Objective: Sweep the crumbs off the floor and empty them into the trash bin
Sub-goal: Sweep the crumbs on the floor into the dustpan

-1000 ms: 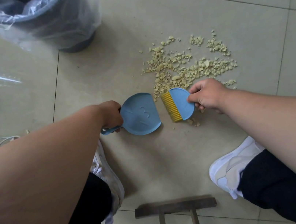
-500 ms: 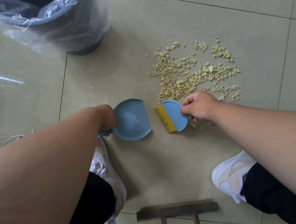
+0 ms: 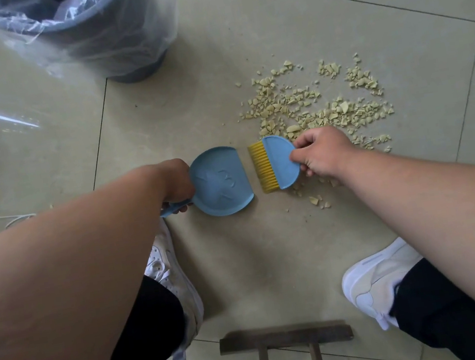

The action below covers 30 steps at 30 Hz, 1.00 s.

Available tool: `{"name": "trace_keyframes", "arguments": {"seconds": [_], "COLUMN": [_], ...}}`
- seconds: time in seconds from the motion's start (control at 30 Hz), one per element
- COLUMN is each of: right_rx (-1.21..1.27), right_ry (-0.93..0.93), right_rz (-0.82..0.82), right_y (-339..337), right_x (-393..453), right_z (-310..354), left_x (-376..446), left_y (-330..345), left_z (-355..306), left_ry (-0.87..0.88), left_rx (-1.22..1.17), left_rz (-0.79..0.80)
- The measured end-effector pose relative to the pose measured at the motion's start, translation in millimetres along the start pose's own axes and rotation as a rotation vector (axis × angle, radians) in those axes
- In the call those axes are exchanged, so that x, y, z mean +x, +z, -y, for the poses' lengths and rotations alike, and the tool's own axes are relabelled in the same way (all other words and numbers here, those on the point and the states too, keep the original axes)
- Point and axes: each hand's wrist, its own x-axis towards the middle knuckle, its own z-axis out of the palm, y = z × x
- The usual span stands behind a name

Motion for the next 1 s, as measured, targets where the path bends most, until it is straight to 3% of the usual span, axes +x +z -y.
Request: {"name": "trace_keyframes", "arguments": {"seconds": [0.33,0.53,0.8,1.0], "right_rx": [0.126,0.183,-0.099,-0.163], "right_ry": [0.053,0.064,0.087,0.051], "right_rz": [-0.118,0.022,0.282,0.169], "right_y": [-28,-30,-27,-35], "right_x": [0,-5,-21,-17], "right_z": [-15,-22,-49,-58], "left_x": [0,-5,-8,-8], "left_y": [8,15,33,36], "left_z": [-19,-17,-22,-43], "left_ry": [0.032,0.032,0.048,0.168], "left_rx": [-0.100,-0.018,0.184,0.131], "left_rz": [-0.020,0.005,0.089,0.097]}}
